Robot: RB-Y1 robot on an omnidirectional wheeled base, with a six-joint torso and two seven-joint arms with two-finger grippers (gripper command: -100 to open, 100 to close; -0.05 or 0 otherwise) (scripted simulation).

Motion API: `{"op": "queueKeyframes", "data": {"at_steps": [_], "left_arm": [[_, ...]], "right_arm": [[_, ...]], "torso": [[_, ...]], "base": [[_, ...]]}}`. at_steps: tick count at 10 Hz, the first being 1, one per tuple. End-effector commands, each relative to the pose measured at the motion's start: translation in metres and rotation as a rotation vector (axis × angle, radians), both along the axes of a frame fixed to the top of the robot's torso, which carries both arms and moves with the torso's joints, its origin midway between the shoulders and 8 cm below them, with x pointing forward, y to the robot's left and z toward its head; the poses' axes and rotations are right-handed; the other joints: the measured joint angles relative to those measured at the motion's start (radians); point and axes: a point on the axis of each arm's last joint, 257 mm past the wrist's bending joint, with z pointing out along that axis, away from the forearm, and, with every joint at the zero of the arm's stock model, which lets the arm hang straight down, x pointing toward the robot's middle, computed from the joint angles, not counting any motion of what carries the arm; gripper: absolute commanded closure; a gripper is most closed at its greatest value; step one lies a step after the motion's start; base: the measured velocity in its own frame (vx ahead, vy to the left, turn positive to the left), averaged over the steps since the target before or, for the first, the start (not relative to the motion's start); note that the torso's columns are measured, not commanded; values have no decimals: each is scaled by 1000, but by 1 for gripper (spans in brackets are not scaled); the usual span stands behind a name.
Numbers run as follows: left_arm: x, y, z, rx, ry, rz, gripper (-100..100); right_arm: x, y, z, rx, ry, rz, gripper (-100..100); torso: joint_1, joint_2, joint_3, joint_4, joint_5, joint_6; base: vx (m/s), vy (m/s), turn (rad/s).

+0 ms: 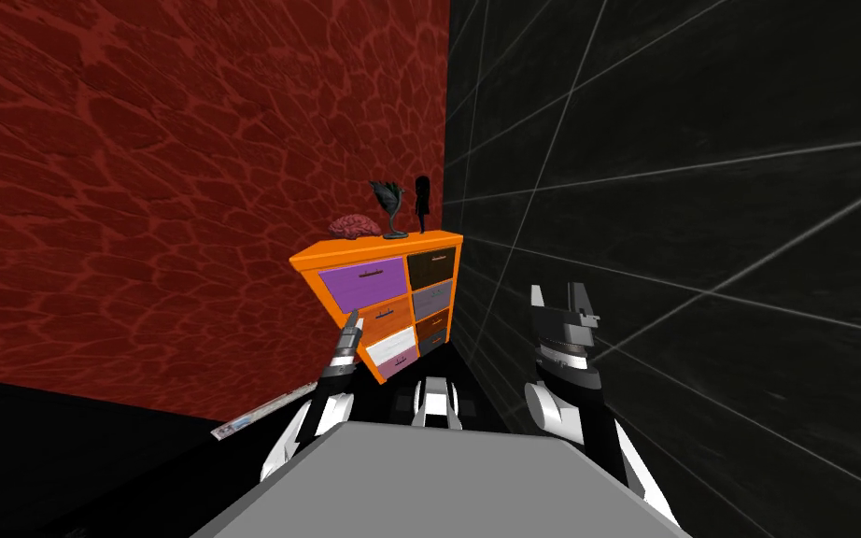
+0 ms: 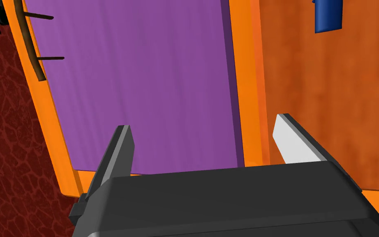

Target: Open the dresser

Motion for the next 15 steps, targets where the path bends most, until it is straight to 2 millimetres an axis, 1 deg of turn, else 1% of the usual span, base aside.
{"op": "queueKeyframes", "data": {"at_steps": [1,4,5,6,8,10,11,14,15], "left_arm": [[-3,8,-24,-19,40,26,-100],[-9,17,-52,-65,82,65,-100],[-9,17,-52,-65,82,65,-100],[-11,18,-61,-88,93,80,-100],[-15,15,-79,-145,111,112,-100],[-18,7,-92,-208,119,141,-100],[-19,4,-95,-228,119,149,-100],[-15,10,-82,-214,118,146,-100],[-15,8,-85,-214,116,145,-100]], "right_arm": [[0,0,0,0,0,0,0],[0,0,0,0,0,0,0],[0,0,0,0,0,0,0],[0,0,0,0,0,0,0],[0,0,0,0,0,0,0],[0,0,0,0,0,0,0],[0,0,0,0,0,0,0],[0,0,0,0,0,0,0],[0,0,0,0,0,0,0]], "torso": [[-1,0,0,0,0,0],[1,3,2,1,0,0],[1,3,2,1,0,0],[3,4,2,1,1,0],[1,2,1,1,0,0],[0,2,1,1,0,0],[1,2,1,1,0,0],[3,1,1,1,1,0],[3,0,0,0,1,0]], "base": [[90,-94,53],[78,-91,50],[48,-63,24],[43,-52,20],[52,-59,47],[43,-61,29],[33,-43,14],[44,1,-9],[35,11,-3]]}}
